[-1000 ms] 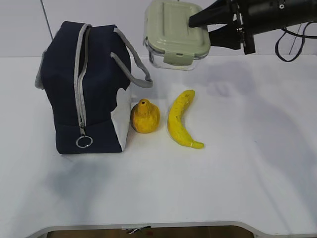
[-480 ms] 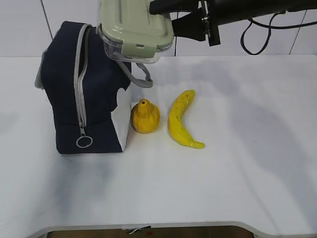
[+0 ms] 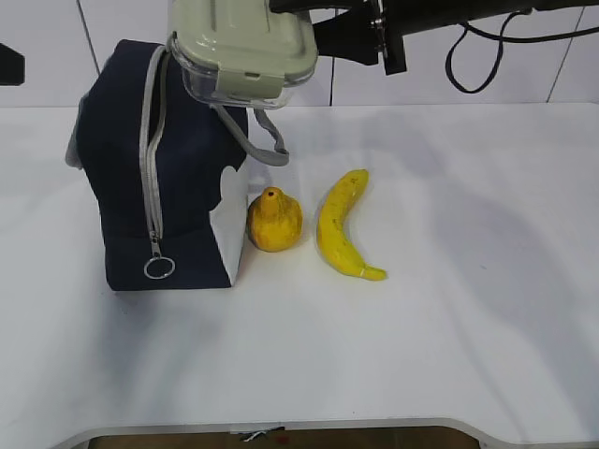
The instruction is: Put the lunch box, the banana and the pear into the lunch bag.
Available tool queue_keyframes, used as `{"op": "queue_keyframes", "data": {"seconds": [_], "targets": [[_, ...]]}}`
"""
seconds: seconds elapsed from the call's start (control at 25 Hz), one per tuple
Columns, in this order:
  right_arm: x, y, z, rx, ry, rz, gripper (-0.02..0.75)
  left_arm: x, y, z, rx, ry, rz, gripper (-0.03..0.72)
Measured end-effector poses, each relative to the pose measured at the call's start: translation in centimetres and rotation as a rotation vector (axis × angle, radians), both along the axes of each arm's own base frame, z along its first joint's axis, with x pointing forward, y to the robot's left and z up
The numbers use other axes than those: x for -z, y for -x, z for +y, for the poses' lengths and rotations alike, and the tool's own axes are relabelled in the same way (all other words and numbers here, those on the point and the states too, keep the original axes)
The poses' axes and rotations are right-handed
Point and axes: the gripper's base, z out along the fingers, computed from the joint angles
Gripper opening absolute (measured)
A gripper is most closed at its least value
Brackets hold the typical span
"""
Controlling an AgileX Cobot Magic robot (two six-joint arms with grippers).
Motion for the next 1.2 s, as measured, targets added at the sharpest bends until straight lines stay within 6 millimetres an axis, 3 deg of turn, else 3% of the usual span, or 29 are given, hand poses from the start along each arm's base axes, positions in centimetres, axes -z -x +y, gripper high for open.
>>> {"op": "queue_keyframes", "data": {"seconds": [0.36, 0.68, 0.8, 0.92, 1.0, 1.2], "targets": [[-0.2, -0.7, 0.0, 0.081, -0.020, -0.025, 0.372, 1.7, -5.5, -2.6, 0.110, -0.003, 0.066, 0.388], [-0.4, -0.9, 0.4, 0.108, -0.041, -0.035, 0.372, 3.2, -8.7, -3.1, 0.123, -0.002, 0.106, 0.413], [-0.5, -0.7, 1.1, 0.101, -0.054, -0.037, 0.372, 4.1, -9.1, -3.3, 0.139, 0.001, 0.145, 0.333], [-0.5, -0.5, 2.0, 0.093, -0.049, -0.046, 0.371, 4.4, -9.1, -3.4, 0.153, 0.004, 0.164, 0.141], [-0.5, -0.4, 2.5, 0.100, -0.047, -0.052, 0.371, 4.3, -9.1, -3.4, 0.167, 0.005, 0.168, 0.056], [-0.6, -0.6, 3.0, 0.133, -0.045, -0.074, 0.371, 3.4, -9.0, -3.7, 0.203, 0.013, 0.170, 0.031]]}}
